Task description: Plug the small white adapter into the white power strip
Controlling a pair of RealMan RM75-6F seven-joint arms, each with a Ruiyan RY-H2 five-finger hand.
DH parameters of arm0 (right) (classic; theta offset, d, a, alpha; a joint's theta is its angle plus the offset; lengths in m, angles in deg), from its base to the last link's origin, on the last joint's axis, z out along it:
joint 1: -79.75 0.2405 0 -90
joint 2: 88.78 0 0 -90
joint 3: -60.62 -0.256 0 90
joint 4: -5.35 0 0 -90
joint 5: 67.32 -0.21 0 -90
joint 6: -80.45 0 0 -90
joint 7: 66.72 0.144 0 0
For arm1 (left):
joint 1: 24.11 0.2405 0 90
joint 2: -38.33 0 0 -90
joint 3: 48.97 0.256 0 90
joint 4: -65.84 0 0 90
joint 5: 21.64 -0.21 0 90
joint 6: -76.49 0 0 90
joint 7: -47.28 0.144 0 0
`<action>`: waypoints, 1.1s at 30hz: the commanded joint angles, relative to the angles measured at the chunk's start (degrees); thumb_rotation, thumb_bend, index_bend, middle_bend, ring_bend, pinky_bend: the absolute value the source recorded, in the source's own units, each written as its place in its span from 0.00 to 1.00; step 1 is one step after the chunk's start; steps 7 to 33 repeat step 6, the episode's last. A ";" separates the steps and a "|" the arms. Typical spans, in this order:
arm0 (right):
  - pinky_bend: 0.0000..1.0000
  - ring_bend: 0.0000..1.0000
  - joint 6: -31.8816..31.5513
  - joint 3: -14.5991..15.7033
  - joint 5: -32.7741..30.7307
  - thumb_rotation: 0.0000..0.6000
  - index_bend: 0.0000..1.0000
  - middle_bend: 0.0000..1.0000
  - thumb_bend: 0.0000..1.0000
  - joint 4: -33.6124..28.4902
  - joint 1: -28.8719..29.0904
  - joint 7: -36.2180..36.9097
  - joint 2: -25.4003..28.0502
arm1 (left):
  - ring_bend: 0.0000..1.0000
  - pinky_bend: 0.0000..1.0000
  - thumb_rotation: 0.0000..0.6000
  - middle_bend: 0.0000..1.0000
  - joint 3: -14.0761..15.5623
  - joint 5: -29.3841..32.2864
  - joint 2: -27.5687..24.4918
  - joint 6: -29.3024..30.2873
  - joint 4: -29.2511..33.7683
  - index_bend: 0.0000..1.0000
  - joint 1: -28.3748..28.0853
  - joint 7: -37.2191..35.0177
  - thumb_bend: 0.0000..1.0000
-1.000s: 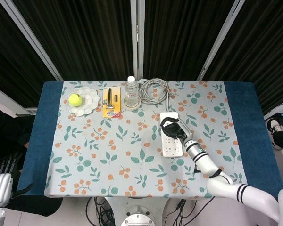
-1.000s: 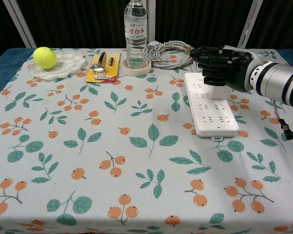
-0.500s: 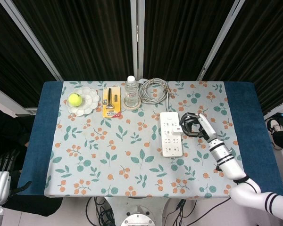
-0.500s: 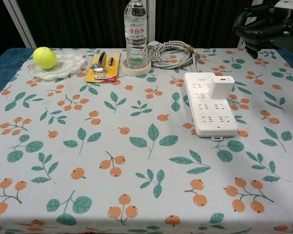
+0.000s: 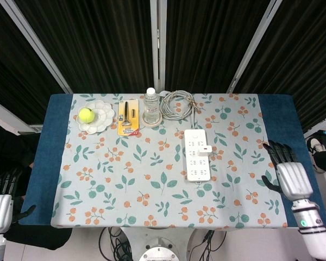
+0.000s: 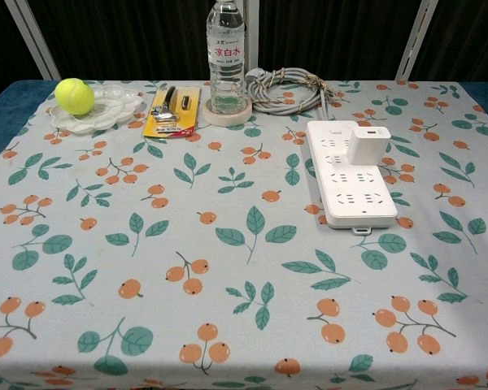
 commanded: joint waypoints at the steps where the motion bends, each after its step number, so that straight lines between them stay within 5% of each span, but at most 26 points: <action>1: 0.00 0.00 -4.49 2.69 1.92 1.00 0.00 0.00 0.23 -1.22 -3.76 -0.35 1.36 | 0.00 0.00 1.00 0.00 0.00 0.02 -0.11 0.11 0.27 0.06 0.04 0.32 0.08; 33: 0.00 0.00 -5.86 2.85 3.08 1.00 0.00 0.00 0.23 0.22 -4.35 0.48 0.36 | 0.00 0.00 1.00 0.00 0.02 0.06 -0.29 -0.07 0.57 0.06 -0.07 0.75 0.08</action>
